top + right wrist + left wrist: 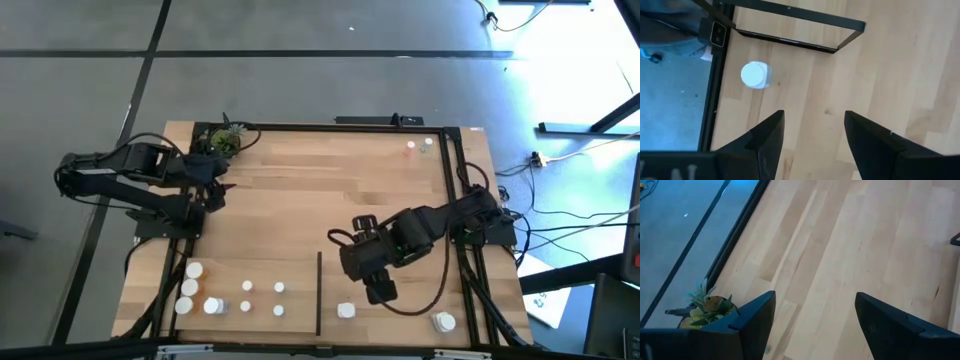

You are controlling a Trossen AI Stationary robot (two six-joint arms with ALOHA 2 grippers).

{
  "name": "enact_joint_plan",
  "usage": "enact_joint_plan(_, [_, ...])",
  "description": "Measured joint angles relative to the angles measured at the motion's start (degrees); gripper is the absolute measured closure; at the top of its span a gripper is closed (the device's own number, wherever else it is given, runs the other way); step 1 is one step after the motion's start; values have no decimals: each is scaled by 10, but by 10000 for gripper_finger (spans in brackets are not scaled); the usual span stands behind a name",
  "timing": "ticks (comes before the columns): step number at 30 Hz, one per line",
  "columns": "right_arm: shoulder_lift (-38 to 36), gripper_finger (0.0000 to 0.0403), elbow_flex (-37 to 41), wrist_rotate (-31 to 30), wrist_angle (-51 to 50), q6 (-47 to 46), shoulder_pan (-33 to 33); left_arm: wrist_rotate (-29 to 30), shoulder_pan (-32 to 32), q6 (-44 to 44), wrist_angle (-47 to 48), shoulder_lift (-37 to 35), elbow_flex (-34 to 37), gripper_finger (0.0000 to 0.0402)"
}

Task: Pick and place medicine bottles onto shelf by color
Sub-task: Put the left big white pill bottle on the shelf aligned with the other big white pill bottle

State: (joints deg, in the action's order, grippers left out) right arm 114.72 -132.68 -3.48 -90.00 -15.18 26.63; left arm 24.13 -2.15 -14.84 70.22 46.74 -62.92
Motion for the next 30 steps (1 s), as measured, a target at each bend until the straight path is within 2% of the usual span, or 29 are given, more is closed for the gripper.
enact_joint_plan(4, [-22, 195, 0, -1, 0, -2, 0, 0, 0, 0, 0, 0, 0, 134])
enact_joint_plan(9, [-91, 195, 0, -13, -1, -56, 0, 0, 0, 0, 0, 0, 0, 134])
enact_joint_plan(14, [-145, 195, 0, -115, 0, -52, 0, 0, 0, 0, 0, 0, 0, 134])
enact_joint_plan(16, [-168, 195, 16, -138, 2, -43, 0, 0, 0, 0, -1, 0, 0, 134])
enact_joint_plan(21, [-228, 195, 145, -124, 7, -79, 1, 0, 0, 0, -4, 0, 0, 134])
enact_joint_plan(25, [-273, 195, 252, -111, 130, -69, 0, 0, 0, 0, -4, 0, 0, 134])
enact_joint_plan(30, [-282, 195, 372, -39, 251, -55, 11, 1, 0, 0, -4, 0, 0, 134])
